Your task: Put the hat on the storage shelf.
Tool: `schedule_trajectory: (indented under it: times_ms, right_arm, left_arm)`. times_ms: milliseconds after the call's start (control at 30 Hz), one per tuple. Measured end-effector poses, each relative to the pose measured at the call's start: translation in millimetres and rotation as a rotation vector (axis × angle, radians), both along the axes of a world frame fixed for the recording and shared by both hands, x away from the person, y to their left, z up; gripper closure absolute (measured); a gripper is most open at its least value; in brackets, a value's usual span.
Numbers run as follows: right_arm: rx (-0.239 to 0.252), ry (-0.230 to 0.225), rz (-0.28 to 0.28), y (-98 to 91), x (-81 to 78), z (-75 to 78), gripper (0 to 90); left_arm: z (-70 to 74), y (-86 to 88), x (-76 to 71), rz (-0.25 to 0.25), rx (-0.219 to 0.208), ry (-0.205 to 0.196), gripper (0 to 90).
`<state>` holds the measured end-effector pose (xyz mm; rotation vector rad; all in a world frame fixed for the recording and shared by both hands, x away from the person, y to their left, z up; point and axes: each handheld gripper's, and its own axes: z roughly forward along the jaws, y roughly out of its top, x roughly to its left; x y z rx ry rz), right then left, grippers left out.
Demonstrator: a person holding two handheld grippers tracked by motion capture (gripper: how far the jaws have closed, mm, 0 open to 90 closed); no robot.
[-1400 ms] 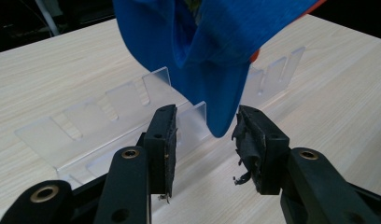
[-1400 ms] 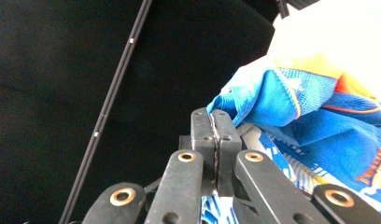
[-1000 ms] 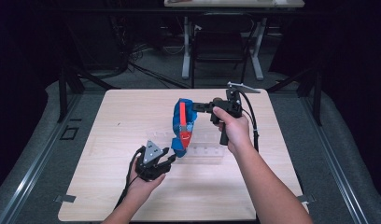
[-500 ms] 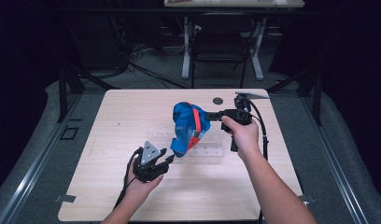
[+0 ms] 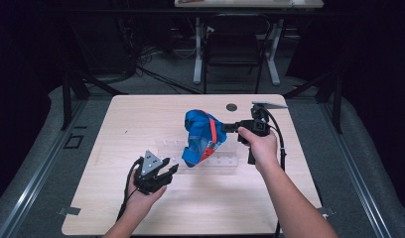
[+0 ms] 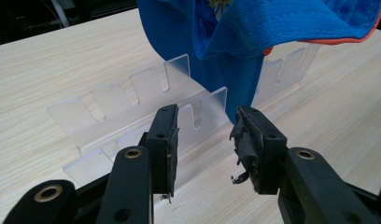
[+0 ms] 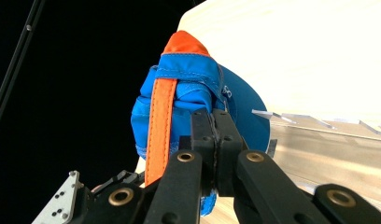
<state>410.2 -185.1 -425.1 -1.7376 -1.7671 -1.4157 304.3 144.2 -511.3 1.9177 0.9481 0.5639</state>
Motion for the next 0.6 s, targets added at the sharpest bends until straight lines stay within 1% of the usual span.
schedule_trajectory:
  times_ms: [67,233,333,433,600]
  right_arm:
    - [-0.005,0.003,-0.003,-0.5,-0.1,0.0,89.7]
    - [-0.014,0.001,0.008,-0.9,-0.5,0.4,89.8]
    - [-0.015,0.001,-0.004,-0.3,-0.6,0.4,89.7]
    - [-0.042,-0.005,0.006,-1.2,-0.8,-0.3,89.7]
    - [-0.036,-0.011,-0.004,-2.1,-1.5,0.9,87.5]
  left_arm:
    - [0.0,0.8,0.1,0.002,-0.001,0.001,59.7]
    - [-0.2,-0.7,-0.2,0.0,-0.005,0.002,59.5]
    - [-0.6,-1.3,-0.7,-0.003,-0.001,0.0,59.5]
    - [-0.3,-0.6,-0.5,-0.002,-0.002,0.001,59.5]
    - [0.7,2.1,-0.6,0.001,-0.004,0.003,59.1]
